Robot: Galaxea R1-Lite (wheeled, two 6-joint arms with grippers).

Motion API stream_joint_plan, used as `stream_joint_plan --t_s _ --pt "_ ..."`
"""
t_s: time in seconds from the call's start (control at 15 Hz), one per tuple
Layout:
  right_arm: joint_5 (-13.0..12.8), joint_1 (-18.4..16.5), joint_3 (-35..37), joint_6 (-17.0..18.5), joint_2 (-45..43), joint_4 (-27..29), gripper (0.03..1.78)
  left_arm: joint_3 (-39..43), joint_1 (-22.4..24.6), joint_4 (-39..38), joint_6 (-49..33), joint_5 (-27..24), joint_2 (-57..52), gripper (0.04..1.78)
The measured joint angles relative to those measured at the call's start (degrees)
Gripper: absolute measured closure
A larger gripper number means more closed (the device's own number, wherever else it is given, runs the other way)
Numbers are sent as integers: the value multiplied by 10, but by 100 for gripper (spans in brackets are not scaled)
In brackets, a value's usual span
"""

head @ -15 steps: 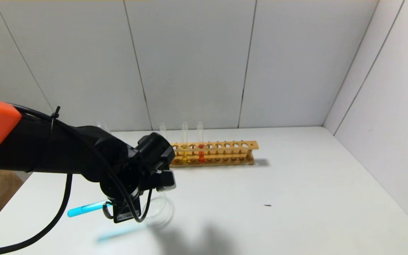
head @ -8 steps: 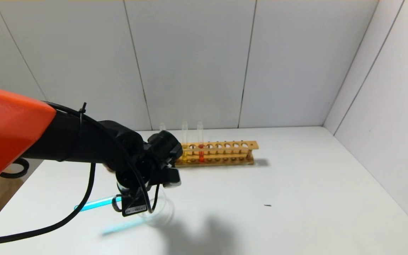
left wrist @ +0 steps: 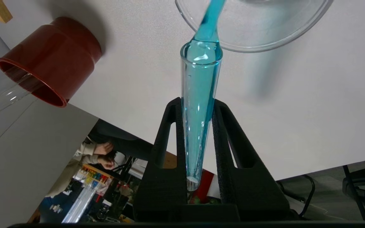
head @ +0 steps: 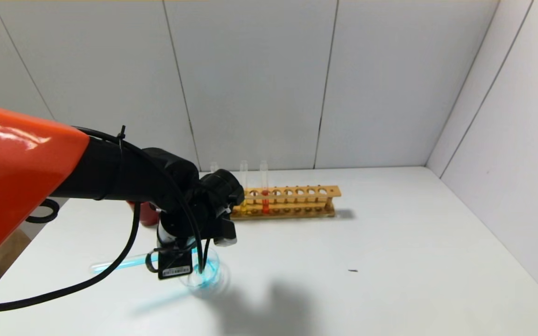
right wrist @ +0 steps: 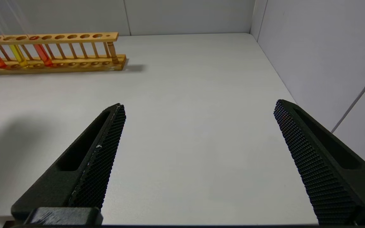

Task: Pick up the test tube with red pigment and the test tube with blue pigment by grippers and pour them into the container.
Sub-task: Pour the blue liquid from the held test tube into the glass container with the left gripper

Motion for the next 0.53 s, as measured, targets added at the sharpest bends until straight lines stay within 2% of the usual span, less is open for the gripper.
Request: stream_joint_plan --t_s 0.53 --pt "0 0 0 0 0 0 10 -11 0 38 2 5 7 150"
